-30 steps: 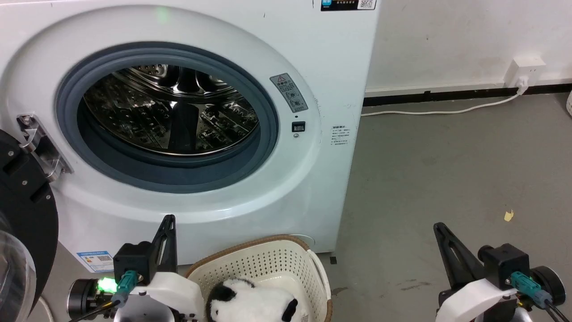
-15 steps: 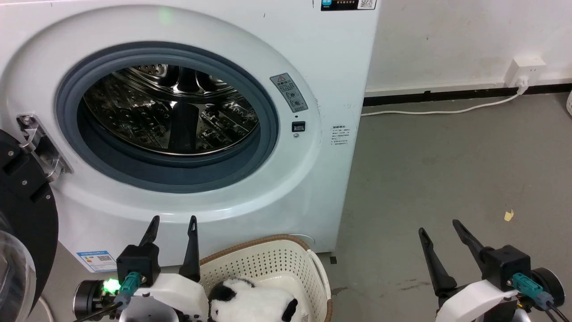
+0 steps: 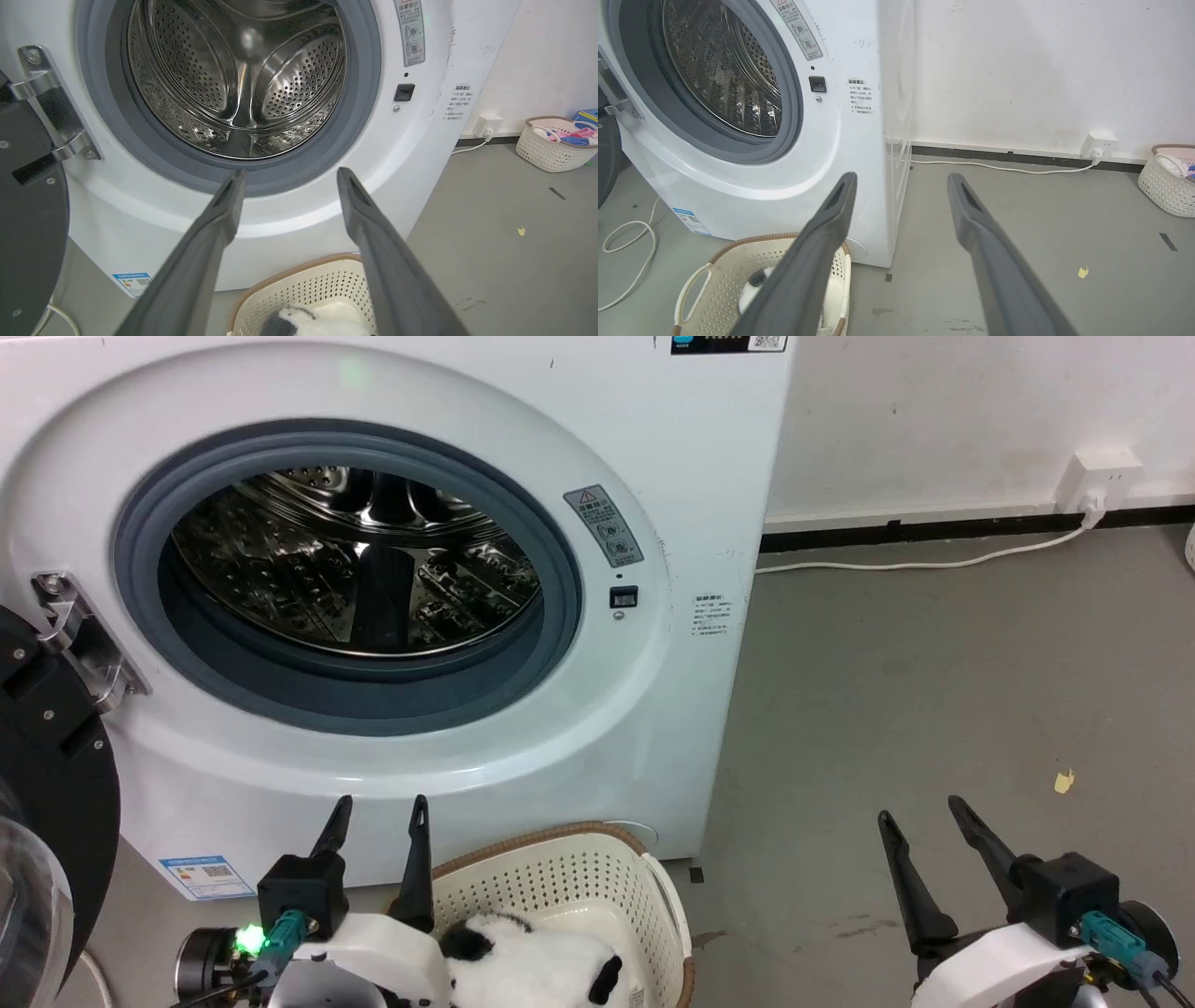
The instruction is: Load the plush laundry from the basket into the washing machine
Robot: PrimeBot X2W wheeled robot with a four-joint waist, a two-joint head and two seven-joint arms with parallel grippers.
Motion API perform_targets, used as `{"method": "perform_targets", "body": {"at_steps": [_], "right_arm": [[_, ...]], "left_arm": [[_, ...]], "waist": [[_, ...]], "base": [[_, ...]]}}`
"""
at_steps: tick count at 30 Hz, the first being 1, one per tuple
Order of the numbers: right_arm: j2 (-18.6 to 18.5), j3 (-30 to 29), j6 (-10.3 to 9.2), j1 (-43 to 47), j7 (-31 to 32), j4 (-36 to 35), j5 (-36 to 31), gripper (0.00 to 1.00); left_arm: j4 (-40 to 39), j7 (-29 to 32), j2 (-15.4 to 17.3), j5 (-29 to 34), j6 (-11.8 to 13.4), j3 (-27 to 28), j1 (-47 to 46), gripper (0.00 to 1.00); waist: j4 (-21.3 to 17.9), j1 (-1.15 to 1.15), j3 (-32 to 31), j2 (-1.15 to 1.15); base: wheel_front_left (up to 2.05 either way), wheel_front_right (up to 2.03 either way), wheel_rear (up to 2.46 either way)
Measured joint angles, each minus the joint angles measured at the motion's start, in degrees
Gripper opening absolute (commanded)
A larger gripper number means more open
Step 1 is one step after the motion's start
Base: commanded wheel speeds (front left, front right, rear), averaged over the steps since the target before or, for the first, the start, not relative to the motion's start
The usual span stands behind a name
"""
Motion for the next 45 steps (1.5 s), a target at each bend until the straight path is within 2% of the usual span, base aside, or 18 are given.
{"method": "perform_targets", "body": {"at_steps": [26,34,45], "right_arm": [[0.0,-1.3,0.0,-1.6,-2.6,0.5,3.2,1.0],[0.0,-1.8,0.0,-2.7,-3.3,0.4,3.9,1.0],[0.0,-3.3,0.0,-4.8,-4.5,-1.2,4.9,1.0]], "left_arm": [[12.4,-3.1,0.0,-6.1,1.0,-2.3,-6.3,1.0],[18.8,-4.1,0.0,-9.5,1.0,-5.1,-10.4,1.0],[28.6,-5.0,-0.1,-12.3,2.5,-9.7,-16.8,1.0]], "waist": [[-1.3,0.01,7.4,0.0],[-1.6,0.01,11.2,0.0],[-2.1,0.0,16.6,0.0]], "base": [[0.0,0.0,0.0],[0.0,0.0,0.0],[0.0,0.0,0.0]]}}
